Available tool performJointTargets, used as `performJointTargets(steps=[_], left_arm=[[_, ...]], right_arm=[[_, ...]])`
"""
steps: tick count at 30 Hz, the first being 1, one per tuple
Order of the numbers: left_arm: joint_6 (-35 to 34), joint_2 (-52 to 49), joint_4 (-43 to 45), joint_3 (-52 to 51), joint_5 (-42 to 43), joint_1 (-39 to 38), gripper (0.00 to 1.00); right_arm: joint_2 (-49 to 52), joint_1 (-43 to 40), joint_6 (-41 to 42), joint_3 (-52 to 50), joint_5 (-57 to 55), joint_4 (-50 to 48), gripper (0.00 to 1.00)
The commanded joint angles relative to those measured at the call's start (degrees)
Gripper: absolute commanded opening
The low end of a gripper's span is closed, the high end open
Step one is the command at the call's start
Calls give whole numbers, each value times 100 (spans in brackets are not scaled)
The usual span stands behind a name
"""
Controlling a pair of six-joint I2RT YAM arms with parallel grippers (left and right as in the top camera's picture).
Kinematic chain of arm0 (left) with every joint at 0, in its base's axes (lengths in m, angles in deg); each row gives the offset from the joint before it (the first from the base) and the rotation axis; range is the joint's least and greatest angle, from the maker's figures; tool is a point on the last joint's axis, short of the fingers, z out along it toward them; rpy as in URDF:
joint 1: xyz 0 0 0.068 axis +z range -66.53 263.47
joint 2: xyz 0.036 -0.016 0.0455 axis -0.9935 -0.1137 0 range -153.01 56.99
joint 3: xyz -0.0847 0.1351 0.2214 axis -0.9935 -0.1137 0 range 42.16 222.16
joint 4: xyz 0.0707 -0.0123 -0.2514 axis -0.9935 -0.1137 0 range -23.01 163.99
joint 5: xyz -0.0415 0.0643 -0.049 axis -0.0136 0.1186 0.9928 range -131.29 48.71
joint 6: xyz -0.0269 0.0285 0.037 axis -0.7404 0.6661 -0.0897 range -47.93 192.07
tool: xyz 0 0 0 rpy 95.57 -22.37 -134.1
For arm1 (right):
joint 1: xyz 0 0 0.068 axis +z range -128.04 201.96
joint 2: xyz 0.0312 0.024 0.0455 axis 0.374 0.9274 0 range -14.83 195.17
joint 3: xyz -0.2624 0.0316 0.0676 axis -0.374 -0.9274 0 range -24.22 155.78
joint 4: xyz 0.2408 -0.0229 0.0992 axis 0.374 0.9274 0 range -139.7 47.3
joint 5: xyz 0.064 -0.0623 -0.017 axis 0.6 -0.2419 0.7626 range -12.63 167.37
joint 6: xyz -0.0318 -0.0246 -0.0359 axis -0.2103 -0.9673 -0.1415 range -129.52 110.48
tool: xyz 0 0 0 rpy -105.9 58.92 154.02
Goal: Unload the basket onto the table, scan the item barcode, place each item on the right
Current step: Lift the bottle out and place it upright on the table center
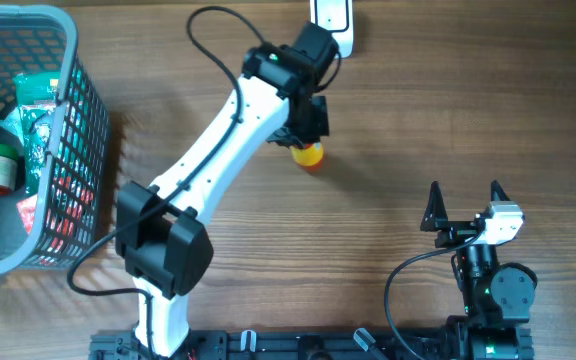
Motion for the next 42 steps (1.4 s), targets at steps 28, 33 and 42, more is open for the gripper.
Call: performJointTargets(steps=[28, 33, 42], left_arm=[[3821, 2, -199, 7, -90, -457, 31], [3818, -2, -192, 7, -44, -457, 36], [3814, -223, -195, 7, 81, -457, 41]], right_arm=[[-11, 28, -50, -2, 72, -11, 100], [-11, 28, -52, -2, 72, -11, 100], [-11, 28, -50, -4, 72, -11, 100]])
